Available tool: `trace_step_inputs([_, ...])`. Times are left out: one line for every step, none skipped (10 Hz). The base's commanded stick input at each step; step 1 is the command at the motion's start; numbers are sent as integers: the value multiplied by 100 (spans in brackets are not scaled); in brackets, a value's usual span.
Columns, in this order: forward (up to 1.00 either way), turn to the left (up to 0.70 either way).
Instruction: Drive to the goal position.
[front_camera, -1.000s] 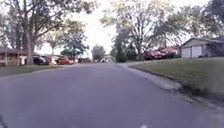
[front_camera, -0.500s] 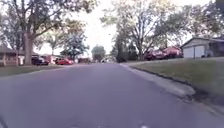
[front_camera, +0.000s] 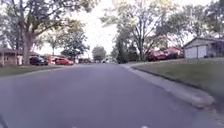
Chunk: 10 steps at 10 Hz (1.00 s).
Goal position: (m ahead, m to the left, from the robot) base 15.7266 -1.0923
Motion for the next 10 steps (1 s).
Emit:
trace_step_inputs([100,0])
trace_step_inputs([100,0])
trace_step_inputs([100,0])
trace_step_inputs([100,0])
trace_step_inputs([100,0])
trace_step_inputs([100,0])
trace_step_inputs([100,0])
trace_step_inputs([100,0])
trace_step_inputs([100,0])
trace_step_inputs([100,0])
